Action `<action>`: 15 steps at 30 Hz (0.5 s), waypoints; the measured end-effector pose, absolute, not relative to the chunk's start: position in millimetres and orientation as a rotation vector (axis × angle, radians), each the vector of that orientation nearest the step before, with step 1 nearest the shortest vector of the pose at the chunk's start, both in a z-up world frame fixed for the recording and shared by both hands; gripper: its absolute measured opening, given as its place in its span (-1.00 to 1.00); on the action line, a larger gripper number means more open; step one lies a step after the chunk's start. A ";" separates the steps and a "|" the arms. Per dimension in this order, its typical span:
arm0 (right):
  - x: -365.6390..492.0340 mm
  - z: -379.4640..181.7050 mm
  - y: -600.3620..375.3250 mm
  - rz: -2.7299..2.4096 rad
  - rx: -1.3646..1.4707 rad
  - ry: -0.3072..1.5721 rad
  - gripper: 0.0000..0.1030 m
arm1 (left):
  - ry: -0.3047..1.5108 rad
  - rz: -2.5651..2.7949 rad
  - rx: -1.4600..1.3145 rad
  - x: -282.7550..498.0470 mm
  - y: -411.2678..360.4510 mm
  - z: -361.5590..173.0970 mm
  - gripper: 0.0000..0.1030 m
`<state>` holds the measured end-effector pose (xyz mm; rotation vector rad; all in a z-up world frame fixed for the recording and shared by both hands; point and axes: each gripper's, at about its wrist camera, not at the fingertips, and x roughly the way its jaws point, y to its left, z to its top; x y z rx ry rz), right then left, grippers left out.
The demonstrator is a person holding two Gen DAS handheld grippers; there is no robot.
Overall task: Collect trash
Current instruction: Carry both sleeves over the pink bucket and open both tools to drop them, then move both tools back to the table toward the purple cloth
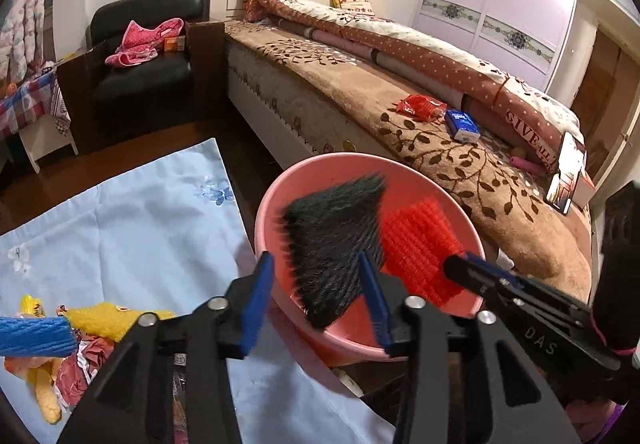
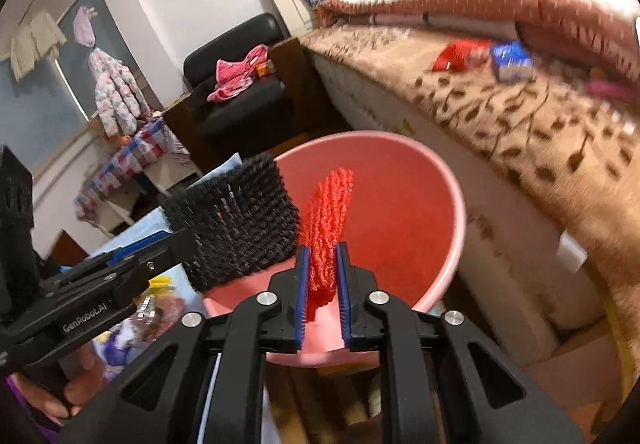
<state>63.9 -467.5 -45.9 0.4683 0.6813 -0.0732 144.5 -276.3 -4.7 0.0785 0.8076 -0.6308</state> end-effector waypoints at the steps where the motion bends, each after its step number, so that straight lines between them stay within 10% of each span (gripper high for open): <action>1: 65.0 -47.8 -468.4 -0.073 0.477 0.690 -0.52 | 0.806 -0.631 0.079 144.0 -275.5 -4.1 -0.10; 15: 44.9 -31.2 -442.4 -0.085 0.381 0.643 -0.34 | 0.740 -0.601 0.062 116.9 -247.1 21.7 -0.08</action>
